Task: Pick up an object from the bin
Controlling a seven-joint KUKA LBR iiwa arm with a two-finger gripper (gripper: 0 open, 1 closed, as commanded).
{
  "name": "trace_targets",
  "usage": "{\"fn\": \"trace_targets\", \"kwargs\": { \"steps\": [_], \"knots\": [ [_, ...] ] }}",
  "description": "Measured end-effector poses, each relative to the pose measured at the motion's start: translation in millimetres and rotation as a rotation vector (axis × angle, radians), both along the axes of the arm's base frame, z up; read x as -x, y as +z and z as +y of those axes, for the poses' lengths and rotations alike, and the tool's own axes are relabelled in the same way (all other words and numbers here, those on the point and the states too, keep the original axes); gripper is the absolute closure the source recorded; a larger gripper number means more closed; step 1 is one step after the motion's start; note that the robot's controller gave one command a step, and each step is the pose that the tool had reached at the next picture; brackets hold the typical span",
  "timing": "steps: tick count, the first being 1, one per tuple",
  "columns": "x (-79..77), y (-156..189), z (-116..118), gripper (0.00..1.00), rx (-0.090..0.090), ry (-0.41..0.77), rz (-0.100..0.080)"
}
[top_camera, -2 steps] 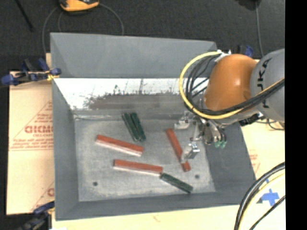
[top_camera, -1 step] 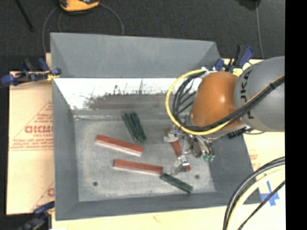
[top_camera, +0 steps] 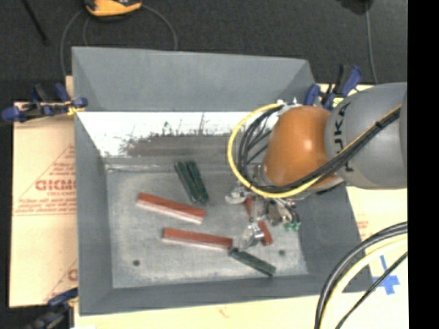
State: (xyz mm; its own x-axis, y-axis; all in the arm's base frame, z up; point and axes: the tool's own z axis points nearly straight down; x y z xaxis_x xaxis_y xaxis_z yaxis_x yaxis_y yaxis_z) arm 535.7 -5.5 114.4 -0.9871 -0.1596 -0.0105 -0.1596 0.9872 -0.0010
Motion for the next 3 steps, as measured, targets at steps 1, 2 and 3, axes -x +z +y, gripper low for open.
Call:
{"fn": "trace_targets", "kwargs": {
  "steps": [1, 2, 3],
  "knots": [
    [39.6, -32.6, 40.9, 1.00, -0.001, -0.005, 0.007],
    [39.6, -32.5, 40.9, 1.00, -0.001, -0.004, 0.007],
    [39.6, -24.4, 39.8, 1.00, 0.001, -0.004, 0.013]
  ]
}}
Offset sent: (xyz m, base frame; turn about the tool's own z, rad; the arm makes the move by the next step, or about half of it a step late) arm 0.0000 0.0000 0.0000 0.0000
